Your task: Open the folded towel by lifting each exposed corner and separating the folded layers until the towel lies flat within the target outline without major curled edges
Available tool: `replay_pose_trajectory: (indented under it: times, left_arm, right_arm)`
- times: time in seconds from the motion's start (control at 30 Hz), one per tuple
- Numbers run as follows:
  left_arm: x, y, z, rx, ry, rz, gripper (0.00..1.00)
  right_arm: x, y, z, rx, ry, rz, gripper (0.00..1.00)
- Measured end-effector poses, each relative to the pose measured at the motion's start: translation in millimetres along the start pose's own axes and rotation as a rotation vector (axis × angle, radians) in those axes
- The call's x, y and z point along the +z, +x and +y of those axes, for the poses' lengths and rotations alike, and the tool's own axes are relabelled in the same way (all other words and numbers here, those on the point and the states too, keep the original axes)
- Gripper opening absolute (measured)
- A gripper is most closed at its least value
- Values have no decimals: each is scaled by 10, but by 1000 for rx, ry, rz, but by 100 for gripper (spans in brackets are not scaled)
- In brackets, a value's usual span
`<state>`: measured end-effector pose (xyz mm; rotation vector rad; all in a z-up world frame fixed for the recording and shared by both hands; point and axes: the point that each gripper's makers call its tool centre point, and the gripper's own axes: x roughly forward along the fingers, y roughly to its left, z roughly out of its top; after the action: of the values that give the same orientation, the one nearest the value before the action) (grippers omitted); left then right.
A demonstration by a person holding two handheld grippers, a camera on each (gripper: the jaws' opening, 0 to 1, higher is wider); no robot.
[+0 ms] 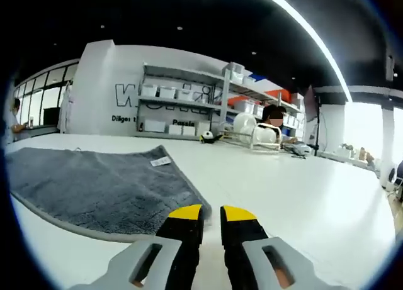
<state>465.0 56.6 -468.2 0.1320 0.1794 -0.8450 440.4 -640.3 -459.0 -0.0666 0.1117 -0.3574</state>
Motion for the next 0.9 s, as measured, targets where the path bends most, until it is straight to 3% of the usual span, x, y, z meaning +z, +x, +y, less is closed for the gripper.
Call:
replay_pose_trajectory:
  times: [0.13,0.23,0.3,0.37,0.57,0.9]
  left_arm:
    - [-23,9,11,-4,-19,4,94]
    - [-44,23,-2,-9,-26,14,95]
    - [-38,28,-4,-10,-25,12,95]
    - [-44,34,-8,-12,-26,15,96]
    - [-85,55,-27,-20,-40,29,99]
    - [-118,63,-82,-30,-40,40,99]
  right_arm:
    - [-31,-313,555,207,-38,4,26]
    - [-64,-502,813,330,-66,12,32]
    - [-75,-638,926,373,-47,18,36]
    - [-77,-755,1004,396,-39,18,41]
    - [-108,-976,1196,458,-15,37,73]
    - [-172,-1239,1389,505,-14,70,99]
